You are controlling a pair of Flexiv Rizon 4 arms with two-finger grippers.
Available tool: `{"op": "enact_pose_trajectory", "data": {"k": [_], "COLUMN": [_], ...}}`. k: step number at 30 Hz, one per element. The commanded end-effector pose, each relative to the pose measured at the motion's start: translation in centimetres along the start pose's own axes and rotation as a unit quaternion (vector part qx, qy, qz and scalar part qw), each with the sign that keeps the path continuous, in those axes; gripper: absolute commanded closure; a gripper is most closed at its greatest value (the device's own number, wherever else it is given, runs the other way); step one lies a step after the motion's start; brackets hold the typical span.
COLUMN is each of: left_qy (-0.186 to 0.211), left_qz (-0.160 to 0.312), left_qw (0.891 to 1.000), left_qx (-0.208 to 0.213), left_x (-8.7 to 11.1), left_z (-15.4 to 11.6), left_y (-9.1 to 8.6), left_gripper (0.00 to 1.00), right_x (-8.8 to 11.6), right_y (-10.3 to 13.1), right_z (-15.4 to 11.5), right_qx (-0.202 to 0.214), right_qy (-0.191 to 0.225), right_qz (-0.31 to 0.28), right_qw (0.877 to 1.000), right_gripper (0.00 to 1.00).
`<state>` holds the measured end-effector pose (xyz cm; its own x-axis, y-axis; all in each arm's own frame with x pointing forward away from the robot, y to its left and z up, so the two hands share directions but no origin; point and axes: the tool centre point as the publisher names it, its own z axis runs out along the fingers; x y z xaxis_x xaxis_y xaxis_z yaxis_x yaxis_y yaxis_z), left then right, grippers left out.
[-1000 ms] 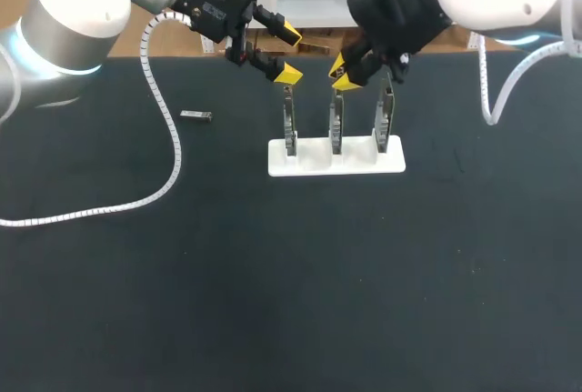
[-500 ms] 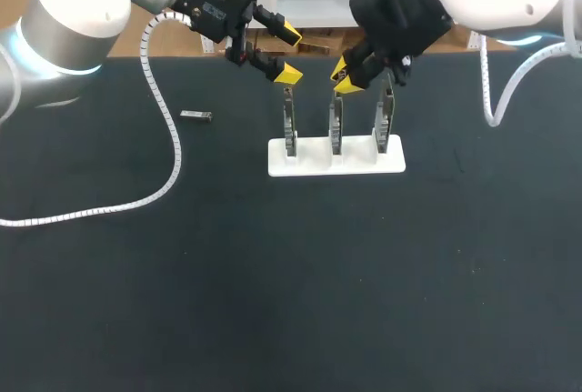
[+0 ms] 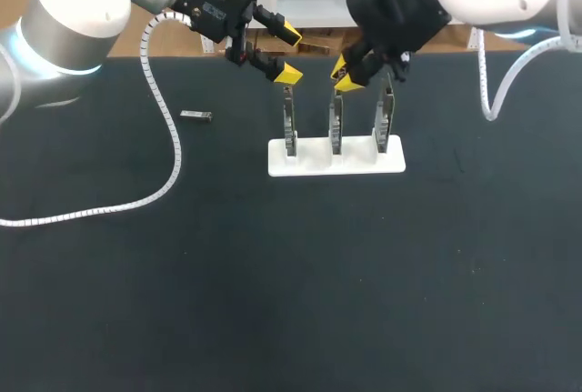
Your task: Pick up the optical module with the left hand, and insert it into the network port with the right hand.
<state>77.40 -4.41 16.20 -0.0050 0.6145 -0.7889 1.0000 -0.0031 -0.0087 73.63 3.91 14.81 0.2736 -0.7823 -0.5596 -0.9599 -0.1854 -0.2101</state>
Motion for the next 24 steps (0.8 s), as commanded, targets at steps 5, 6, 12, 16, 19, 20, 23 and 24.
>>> {"op": "enact_pose_trajectory", "data": {"k": [5,6,12,16,19,20,23,24], "left_qy": [0.002,0.002,0.002,0.002,0.002,0.002,0.002,0.002], "left_qz": [0.0,0.0,0.0,0.0,0.0,0.0,0.0,0.0], "left_qw": [1.0,1.0,1.0,1.0,1.0,1.0,1.0,1.0], "left_qx": [0.0,0.0,0.0,0.0,0.0,0.0,0.0,0.0], "left_x": [-0.04,-0.04,-0.04,-0.04,-0.04,-0.04,-0.04,-0.04], "left_z": [-0.01,-0.01,-0.01,-0.01,-0.01,-0.01,-0.01,-0.01], "left_y": [-0.04,-0.04,-0.04,-0.04,-0.04,-0.04,-0.04,-0.04], "left_gripper": [0.0,0.0,0.0,0.0,0.0,0.0,0.0,0.0], "right_x": [0.0,-0.02,-0.26,-0.31,-0.19,-0.14,0.02,0.04], "right_y": [-0.17,-0.2,-0.33,-0.43,-0.47,-0.45,-0.44,-0.45], "right_z": [0.0,-0.07,-0.29,-0.37,-0.28,-0.15,0.19,0.22], "right_qx": [0.01,0.011,0.015,0.015,0.003,-0.002,-0.014,-0.017], "right_qy": [-0.006,-0.006,-0.007,-0.006,0.002,0.002,0.003,0.004], "right_qz": [-0.003,-0.003,-0.007,-0.009,-0.004,-0.003,0.0,-0.001], "right_qw": [1.0,1.0,1.0,1.0,1.0,1.0,1.0,1.0], "right_gripper": [1.0,1.0,1.0,1.0,1.0,1.0,1.0,1.0]}}
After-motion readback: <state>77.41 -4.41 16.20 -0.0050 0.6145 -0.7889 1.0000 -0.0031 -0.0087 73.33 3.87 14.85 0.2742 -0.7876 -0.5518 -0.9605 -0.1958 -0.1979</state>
